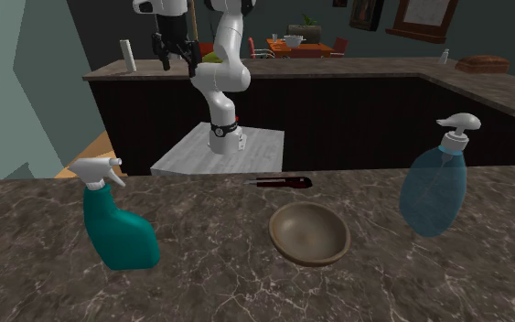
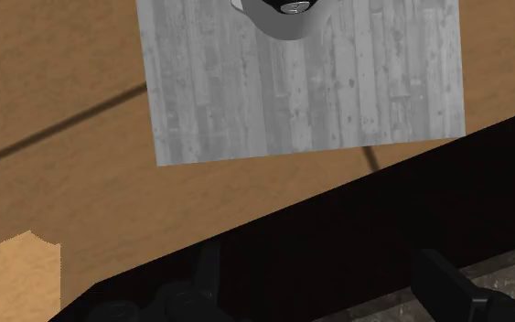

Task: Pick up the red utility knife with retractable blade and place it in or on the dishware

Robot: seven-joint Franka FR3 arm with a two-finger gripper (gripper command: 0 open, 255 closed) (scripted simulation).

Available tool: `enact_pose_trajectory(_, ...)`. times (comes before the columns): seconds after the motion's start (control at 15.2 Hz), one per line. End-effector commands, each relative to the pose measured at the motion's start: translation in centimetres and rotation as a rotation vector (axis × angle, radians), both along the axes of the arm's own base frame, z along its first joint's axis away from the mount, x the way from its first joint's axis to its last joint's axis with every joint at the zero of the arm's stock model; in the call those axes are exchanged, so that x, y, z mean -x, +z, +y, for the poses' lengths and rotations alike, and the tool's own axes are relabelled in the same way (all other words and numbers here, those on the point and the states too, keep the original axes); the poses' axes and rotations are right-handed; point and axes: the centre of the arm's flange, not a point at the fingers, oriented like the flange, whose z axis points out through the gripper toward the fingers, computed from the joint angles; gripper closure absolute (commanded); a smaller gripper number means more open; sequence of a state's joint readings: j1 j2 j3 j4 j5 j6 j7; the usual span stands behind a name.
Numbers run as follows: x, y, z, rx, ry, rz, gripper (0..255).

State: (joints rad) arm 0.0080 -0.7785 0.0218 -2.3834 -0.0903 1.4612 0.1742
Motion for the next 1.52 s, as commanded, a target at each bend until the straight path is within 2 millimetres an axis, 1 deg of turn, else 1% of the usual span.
enact_pose_trajectory(0.0,0.0,0.0,0.0,0.000,0.000,0.000,0)
enact_pose_trajectory(0.4,0.7,-3.7,6.6,0.003,-0.198,-0.032,0)
enact_pose_trajectory(0.73,0.2,-6.8,12.1,0.005,-0.362,-0.059,0)
enact_pose_trajectory(1.06,-1.2,-9.8,17.4,0.007,-0.527,-0.086,0)
enact_pose_trajectory(1.45,-4.2,-13.5,23.3,0.010,-0.724,-0.118,0)
